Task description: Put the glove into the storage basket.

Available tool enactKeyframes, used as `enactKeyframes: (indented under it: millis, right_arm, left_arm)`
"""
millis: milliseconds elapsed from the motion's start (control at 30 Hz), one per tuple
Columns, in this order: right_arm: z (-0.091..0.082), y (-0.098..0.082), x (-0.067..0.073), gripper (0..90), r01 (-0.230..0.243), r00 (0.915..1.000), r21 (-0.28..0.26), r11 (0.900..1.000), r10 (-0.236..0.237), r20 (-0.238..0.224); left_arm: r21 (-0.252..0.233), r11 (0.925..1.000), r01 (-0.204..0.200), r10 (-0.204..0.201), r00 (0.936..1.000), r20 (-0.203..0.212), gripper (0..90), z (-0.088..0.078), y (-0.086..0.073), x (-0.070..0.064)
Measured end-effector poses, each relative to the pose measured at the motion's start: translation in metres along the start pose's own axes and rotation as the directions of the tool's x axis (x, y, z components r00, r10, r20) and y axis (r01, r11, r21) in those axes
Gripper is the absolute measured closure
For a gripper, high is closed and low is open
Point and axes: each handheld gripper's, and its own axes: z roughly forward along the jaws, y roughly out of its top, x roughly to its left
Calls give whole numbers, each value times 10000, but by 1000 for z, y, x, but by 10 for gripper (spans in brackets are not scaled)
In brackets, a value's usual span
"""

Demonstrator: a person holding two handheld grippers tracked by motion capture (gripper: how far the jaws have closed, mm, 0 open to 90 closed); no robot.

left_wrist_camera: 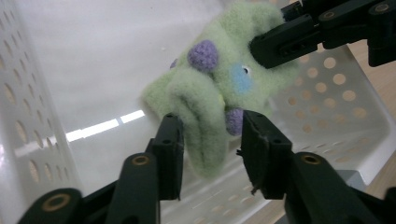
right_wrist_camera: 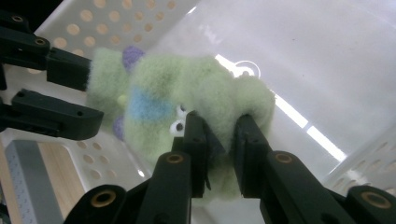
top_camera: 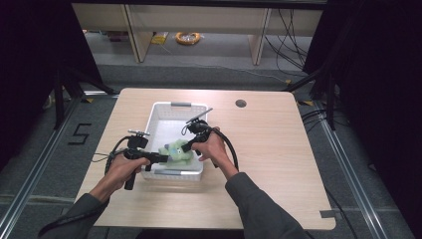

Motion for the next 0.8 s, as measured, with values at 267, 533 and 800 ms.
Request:
enactKeyframes:
  millis: [267, 533, 800]
  right_arm:
    - [2, 0, -2, 773, 100, 9994, 235, 9997, -107, 318]
    - [4, 2, -1, 739, 478, 9964, 490, 9977, -510, 670]
    - [0, 5, 0, 601, 662, 9901, 636, 9958, -735, 1200]
  left_arm:
    - [-440, 9990, 22, -33, 9997, -237, 502, -5, 5, -4]
    - [-679, 9976, -109, 110, 9999, 5, 438, -15, 6, -11]
    - [-805, 9965, -210, 228, 9995, 209, 397, -22, 5, -22]
